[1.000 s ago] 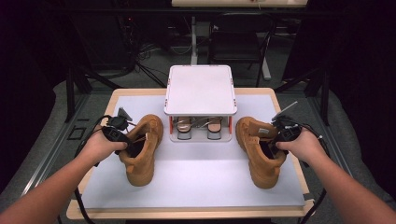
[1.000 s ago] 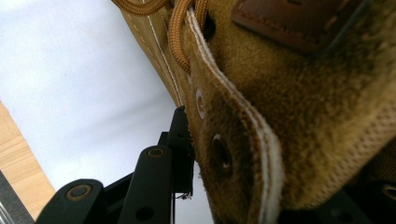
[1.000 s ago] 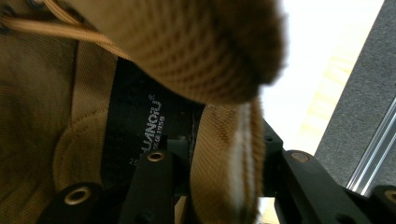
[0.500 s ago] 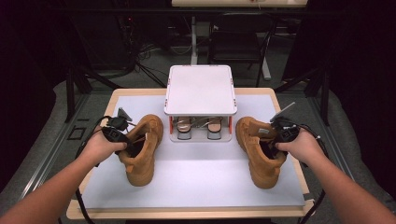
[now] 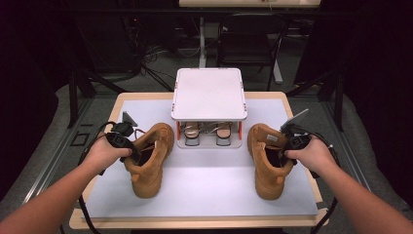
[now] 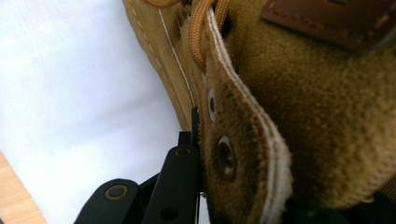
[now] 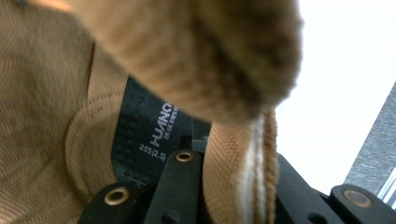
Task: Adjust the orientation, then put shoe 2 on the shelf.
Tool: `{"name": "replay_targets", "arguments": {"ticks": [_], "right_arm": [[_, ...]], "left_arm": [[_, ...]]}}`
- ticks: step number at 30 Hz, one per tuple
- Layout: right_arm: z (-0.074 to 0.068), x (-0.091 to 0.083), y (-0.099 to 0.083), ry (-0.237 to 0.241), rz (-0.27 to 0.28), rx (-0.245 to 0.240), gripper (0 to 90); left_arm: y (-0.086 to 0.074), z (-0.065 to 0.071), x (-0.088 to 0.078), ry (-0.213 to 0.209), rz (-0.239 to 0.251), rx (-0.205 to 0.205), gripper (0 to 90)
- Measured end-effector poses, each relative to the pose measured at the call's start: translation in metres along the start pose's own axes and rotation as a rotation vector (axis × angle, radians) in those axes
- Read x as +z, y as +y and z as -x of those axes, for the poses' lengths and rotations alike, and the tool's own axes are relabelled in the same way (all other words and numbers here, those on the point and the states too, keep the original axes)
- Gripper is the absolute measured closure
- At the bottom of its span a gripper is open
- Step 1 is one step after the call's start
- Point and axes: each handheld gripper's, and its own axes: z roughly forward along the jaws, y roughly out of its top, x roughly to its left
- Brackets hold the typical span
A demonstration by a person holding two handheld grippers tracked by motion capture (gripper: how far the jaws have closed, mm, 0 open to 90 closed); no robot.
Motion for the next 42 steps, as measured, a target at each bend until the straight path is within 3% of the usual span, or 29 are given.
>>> {"name": "replay_targets", "arguments": {"ticks": [3, 5, 7, 9, 13, 17, 24, 30, 35, 40, 42], "right_arm": [[-0.0020, -0.0005, -0.0007, -0.030, -0.028, -0.042, 84.5], [-0.0042, 0.0023, -0.0029, -0.020, 0.020, -0.006, 83.3], [-0.0041, 0.0006, -0.0028, -0.035, -0.002, -0.048, 80.6], [-0.0067, 0.0012, -0.0044, -0.047, 0.022, -0.063, 77.0], [-0.0082, 0.0001, -0.0048, -0.070, 0.043, -0.161, 70.8], [-0.0067, 0.0022, -0.0054, -0.071, 0.031, -0.163, 70.6], [-0.0051, 0.0041, -0.0074, -0.061, 0.057, -0.134, 71.0], [-0.0059, 0.0053, -0.0068, -0.066, 0.050, -0.106, 72.5], [-0.0061, 0.0049, -0.0071, -0.068, 0.043, -0.106, 73.7], [-0.0072, 0.0064, -0.0083, -0.072, 0.066, -0.076, 74.8], [-0.0056, 0.0049, -0.0078, -0.071, 0.046, -0.088, 75.4]], "left_arm": [[-0.0006, 0.0032, 0.0013, 0.048, -0.003, 0.025, 84.2], [-0.0018, 0.0046, 0.0022, 0.077, -0.002, 0.039, 83.4], [-0.0026, 0.0052, 0.0022, 0.081, 0.005, 0.038, 82.2], [-0.0024, 0.0053, 0.0022, 0.086, 0.003, 0.043, 81.2], [-0.0024, 0.0037, 0.0027, 0.081, 0.003, 0.047, 79.6], [-0.0023, 0.0037, 0.0027, 0.077, 0.007, 0.055, 78.3], [-0.0024, 0.0018, 0.0030, 0.056, 0.024, 0.050, 74.9], [-0.0026, 0.0026, 0.0044, 0.069, 0.017, 0.074, 75.2], [-0.0027, 0.0026, 0.0051, 0.070, 0.017, 0.068, 75.6], [-0.0037, 0.0010, 0.0056, 0.056, 0.026, 0.050, 74.7], [-0.0037, -0.0001, 0.0060, 0.051, 0.029, 0.047, 74.7]]}}
